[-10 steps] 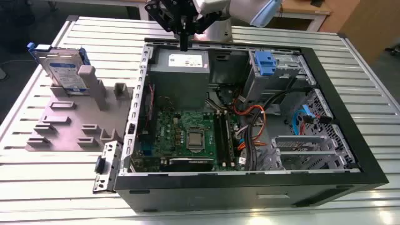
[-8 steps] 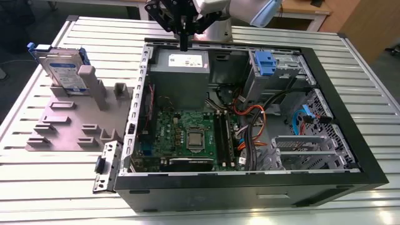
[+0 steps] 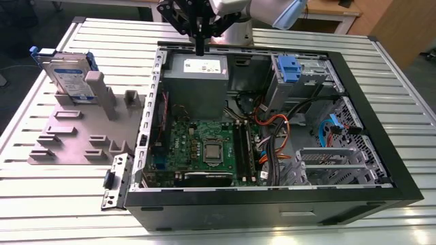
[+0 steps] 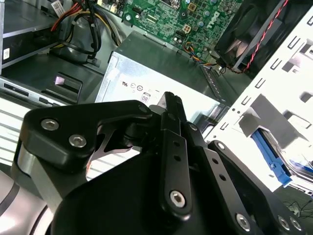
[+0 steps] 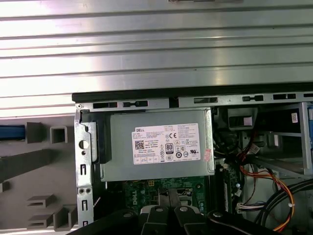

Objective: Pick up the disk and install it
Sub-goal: 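Reach for the disk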

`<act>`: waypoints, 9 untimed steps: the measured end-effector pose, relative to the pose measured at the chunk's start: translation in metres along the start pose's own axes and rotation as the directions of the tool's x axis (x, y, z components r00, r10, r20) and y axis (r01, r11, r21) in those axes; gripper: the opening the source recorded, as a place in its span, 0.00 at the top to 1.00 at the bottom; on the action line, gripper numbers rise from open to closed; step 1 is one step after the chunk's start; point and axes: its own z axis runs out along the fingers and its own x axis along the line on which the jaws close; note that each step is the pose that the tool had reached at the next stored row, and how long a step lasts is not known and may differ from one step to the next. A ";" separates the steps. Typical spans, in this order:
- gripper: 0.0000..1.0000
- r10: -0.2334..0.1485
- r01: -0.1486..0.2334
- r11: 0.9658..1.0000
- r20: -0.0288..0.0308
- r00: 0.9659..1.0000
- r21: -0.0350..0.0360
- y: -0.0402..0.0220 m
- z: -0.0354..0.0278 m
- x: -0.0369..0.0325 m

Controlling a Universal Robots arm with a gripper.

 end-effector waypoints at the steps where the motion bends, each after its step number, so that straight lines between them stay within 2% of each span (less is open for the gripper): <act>1: 0.89 0.000 0.000 1.000 0.000 1.000 0.000 0.0000 0.0001 0.0002; 9: 0.89 0.000 0.000 1.000 0.000 1.000 0.000 -0.0001 0.0000 0.0027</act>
